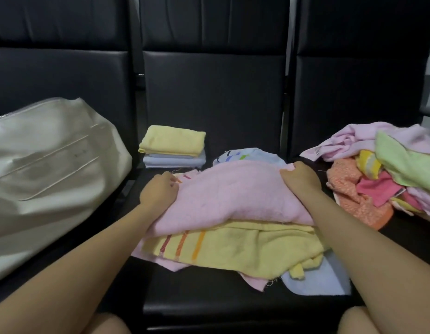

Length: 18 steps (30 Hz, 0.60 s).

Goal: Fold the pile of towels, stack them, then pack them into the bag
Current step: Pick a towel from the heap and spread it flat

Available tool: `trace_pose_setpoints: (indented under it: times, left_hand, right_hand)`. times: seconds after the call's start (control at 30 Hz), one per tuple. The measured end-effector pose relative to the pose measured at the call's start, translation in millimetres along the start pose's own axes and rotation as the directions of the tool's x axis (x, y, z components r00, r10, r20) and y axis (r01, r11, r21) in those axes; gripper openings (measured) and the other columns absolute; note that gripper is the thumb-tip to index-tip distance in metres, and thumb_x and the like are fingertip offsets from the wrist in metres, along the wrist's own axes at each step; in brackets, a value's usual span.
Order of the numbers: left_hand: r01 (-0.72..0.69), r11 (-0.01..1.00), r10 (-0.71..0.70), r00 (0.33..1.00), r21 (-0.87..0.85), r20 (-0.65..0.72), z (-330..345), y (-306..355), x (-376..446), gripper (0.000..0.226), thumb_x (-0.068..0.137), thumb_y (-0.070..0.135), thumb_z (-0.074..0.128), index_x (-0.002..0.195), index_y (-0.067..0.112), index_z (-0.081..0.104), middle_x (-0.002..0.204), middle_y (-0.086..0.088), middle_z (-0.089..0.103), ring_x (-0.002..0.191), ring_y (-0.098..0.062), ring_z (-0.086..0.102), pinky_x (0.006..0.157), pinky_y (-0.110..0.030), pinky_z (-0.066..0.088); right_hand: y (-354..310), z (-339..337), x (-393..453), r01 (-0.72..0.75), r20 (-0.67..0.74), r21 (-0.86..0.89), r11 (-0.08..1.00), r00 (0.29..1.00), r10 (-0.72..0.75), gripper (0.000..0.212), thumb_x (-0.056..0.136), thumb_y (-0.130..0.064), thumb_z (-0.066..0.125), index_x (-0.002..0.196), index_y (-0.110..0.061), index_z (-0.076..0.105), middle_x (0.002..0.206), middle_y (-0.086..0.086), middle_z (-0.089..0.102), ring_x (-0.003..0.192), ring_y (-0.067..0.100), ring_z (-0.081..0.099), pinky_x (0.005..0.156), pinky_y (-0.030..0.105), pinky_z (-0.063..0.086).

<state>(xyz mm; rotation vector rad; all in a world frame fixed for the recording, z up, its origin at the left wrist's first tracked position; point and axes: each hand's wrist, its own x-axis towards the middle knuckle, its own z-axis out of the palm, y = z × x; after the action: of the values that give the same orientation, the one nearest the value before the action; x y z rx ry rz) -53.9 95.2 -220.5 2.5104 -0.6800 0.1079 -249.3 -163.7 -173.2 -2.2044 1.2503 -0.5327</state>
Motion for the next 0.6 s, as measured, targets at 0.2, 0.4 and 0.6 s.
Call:
trace_pose_setpoints:
  times: [0.2,0.4,0.6]
  left_hand:
    - [-0.067,0.998,0.067,0.985,0.006,-0.161,-16,17,-30,0.038,0.099,0.024,0.044,0.135,0.012,0.049,0.137,-0.015,0.047,0.127,-0.03,0.04,0.097,-0.042,0.038]
    - [-0.371,0.903,0.333,0.923,-0.215,-0.191,-19,77,-63,0.043,0.1,0.03,0.034,0.136,0.012,0.052,0.14,-0.007,0.049,0.13,-0.023,0.04,0.107,-0.036,0.032]
    - [-0.475,0.88,0.473,0.868,-0.028,0.15,12,109,-80,0.056,0.099,0.05,0.024,0.152,0.031,0.027,0.162,0.0,0.018,0.149,-0.019,0.015,0.119,-0.035,0.016]
  right_hand:
    - [21,-17,-12,-0.032,0.034,0.077,0.997,0.999,0.03,0.042,0.086,-0.04,0.057,0.102,-0.002,0.065,0.098,0.015,0.066,0.084,0.03,0.057,0.068,0.032,0.038]
    - [31,-49,-37,-0.158,0.161,0.291,0.944,0.98,0.115,0.069,0.087,-0.039,0.068,0.138,0.001,0.043,0.137,0.017,0.05,0.121,0.033,0.051,0.083,0.032,0.037]
    - [39,-63,-47,-0.242,0.289,0.537,0.808,0.953,0.094,0.047,0.082,-0.025,0.076,0.119,-0.003,0.057,0.111,0.008,0.063,0.106,0.024,0.059,0.099,0.039,0.047]
